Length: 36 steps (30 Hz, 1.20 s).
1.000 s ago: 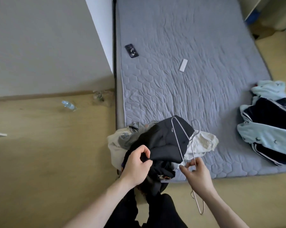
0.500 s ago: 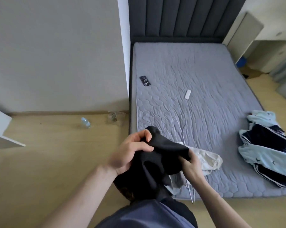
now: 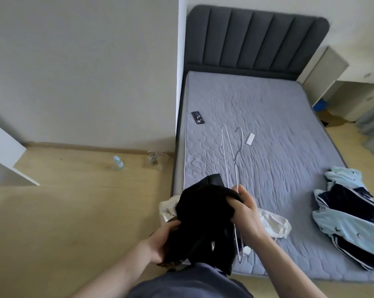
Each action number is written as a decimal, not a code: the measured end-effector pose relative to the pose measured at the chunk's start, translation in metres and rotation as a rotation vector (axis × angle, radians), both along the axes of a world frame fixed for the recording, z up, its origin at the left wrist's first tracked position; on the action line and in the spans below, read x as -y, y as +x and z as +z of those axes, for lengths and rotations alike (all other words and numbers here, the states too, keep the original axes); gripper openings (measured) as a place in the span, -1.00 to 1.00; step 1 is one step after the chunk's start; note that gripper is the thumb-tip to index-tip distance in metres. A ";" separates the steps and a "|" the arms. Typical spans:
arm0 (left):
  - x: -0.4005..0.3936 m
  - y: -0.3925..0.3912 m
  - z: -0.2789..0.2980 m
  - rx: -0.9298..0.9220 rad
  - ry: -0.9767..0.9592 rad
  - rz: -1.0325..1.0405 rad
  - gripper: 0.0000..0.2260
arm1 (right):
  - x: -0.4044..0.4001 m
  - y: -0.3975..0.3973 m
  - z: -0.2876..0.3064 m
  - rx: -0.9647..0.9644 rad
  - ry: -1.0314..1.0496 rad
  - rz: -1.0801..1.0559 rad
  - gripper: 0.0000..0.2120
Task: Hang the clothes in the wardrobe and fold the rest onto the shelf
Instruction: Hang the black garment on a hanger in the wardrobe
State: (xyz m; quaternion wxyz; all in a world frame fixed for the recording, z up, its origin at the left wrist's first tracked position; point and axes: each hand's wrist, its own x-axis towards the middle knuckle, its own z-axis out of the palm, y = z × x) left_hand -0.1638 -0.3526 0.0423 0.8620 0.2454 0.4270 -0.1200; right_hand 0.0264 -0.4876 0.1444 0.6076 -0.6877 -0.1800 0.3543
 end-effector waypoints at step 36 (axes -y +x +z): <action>0.027 -0.008 0.134 0.326 1.596 -0.922 -0.85 | -0.036 -0.008 -0.002 -0.192 -0.450 0.503 -0.67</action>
